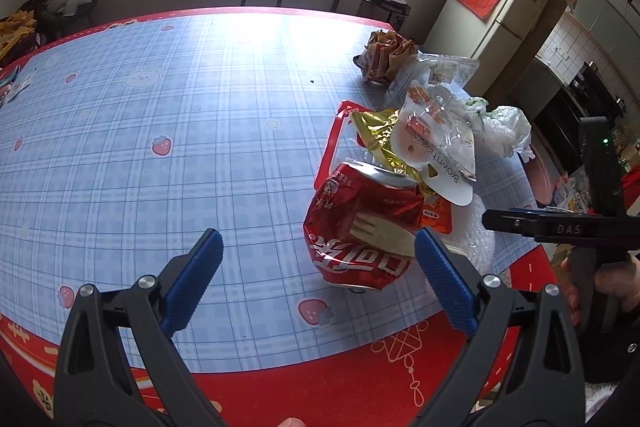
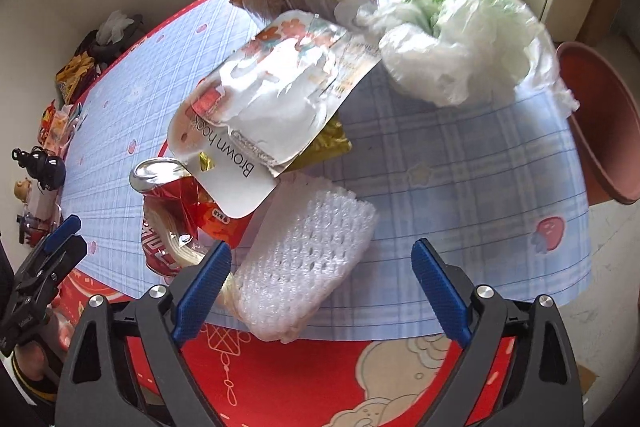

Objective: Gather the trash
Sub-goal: 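Grasp the bubble wrap with the right gripper, then grasp the white plastic fork with the left gripper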

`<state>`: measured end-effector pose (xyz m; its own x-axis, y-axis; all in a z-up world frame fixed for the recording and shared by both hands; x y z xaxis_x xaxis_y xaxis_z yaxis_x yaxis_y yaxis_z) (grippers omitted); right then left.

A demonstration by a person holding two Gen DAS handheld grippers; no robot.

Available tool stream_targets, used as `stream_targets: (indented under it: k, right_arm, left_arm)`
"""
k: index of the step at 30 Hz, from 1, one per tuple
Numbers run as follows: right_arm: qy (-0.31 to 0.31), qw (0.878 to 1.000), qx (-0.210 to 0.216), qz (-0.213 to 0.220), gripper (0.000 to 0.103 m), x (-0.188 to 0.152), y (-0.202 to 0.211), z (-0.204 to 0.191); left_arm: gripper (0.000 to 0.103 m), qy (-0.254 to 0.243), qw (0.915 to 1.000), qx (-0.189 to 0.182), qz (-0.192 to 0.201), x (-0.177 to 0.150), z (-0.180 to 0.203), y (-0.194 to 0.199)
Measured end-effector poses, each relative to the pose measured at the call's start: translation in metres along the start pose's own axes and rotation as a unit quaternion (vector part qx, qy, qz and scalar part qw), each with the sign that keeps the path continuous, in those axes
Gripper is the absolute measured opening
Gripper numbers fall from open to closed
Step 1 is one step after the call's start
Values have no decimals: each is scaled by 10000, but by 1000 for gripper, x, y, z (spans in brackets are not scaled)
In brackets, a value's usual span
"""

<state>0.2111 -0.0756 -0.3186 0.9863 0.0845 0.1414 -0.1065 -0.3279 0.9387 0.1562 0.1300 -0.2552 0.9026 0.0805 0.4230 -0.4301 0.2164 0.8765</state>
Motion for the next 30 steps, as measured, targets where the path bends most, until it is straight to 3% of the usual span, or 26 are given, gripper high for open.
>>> stream_targets:
  k: [5,7,11,20,23,30]
  right_arm:
    - [-281,9986,244,-386,76,-6,-27,0]
    - [-321,9968,450,-578,62,-11,-34,-2]
    - [-163,9966,603,-538,41,-15,-26,-2]
    - [421,9917,848,-873,36,-19,-26,-8]
    - [566,9900,894,-930,36,-18,-28,-12]
    - [875,9862,936,-1053,36,-20,-31,-18]
  left_arm:
    - [75,70,9990,-376,-252,-2,8,-10]
    - [70,76,9983,-479,-335,-5,15,-13]
    - [57,58,9950,-837,-541,-14,37,-20]
    - [53,569,9842,-1269,-1100,-30,82,-49]
    - [51,949,9781,-1332,-1289,-35,86,-62]
    - [48,1897,9604,-1560,-1311,-31,83,-84]
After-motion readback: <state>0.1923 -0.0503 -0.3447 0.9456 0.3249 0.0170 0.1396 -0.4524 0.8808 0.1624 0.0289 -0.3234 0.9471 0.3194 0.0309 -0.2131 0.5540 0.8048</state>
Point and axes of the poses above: each gripper's, at about its wrist camera, not at the fingertips, and y roughly against the way its jaws point, z to its right, x to its top, the point moved 7 cm from there along -y, roughly the way its jaws point, and after that the axes turned 8 degrees about -z, right-handed, at the moved point
